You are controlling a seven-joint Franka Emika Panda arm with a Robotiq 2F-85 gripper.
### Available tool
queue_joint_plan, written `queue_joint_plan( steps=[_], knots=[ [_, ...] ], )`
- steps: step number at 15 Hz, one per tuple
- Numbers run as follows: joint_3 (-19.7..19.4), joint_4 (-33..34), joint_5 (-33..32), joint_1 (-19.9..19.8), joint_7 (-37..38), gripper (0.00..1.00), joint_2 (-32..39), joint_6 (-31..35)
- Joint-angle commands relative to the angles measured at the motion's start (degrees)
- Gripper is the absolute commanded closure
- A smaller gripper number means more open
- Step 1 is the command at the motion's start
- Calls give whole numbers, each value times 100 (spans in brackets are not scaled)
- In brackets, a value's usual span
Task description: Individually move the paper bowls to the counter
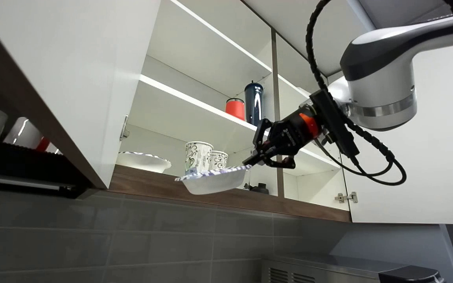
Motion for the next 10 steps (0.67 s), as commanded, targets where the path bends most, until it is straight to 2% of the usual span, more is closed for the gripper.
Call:
queue_joint_plan(
  steps=[1, 10],
  knots=[
    [45, -98, 133, -126, -167, 97, -29, -48],
    [13, -224, 181, -117, -281, 97, -104, -49]
  ],
)
